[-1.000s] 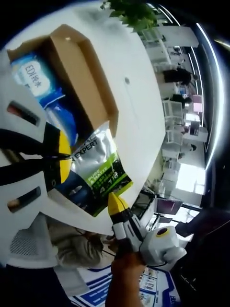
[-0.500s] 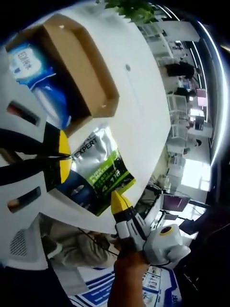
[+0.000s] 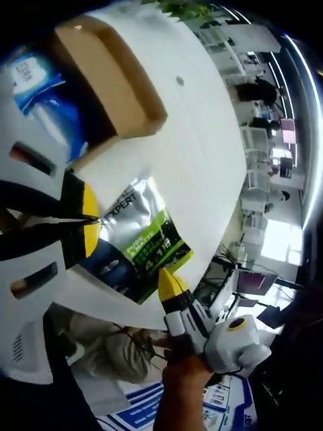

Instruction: Operate the shoe box by opening the lid, removing the specified soft item, and placing it in the target area until the item is outside and the box remains undamaged.

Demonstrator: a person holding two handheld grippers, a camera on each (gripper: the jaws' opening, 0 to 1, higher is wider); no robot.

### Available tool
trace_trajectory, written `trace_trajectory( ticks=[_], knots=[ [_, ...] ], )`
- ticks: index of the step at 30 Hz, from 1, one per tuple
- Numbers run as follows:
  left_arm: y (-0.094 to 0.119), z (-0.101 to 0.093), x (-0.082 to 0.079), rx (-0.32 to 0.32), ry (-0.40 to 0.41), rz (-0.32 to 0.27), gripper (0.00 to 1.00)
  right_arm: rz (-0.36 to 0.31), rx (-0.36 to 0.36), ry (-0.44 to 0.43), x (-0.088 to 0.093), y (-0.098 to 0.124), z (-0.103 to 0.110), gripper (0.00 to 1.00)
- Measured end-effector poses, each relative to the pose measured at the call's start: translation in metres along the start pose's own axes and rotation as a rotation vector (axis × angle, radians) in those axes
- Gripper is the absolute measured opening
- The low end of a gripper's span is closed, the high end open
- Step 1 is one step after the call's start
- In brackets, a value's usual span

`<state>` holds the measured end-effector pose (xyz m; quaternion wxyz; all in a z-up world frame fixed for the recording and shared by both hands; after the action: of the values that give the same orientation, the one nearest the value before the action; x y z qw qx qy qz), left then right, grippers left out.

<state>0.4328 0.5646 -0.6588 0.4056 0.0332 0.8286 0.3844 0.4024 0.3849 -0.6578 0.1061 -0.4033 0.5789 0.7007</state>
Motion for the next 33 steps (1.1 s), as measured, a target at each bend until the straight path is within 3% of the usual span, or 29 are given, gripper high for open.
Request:
trace_trajectory(
  ticks=[33],
  knots=[
    [-0.052,0.008,0.003,-0.031,-0.053,0.116,0.00,0.040,-0.020,-0.042,0.027,-0.038,-0.032,0.00]
  ],
)
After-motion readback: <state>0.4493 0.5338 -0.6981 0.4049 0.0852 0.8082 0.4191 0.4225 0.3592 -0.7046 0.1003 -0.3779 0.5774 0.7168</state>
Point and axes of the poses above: the point that each gripper's makers call its tool centre point, and the gripper's own axes: y roughly backward along the fingers, z roughly to its left, x roughly out of its underside, the point moved 6 cm from there along y, roughly backward along the fingers, and after that the axes turned 14 degrees about y, right-handed, at the moved point
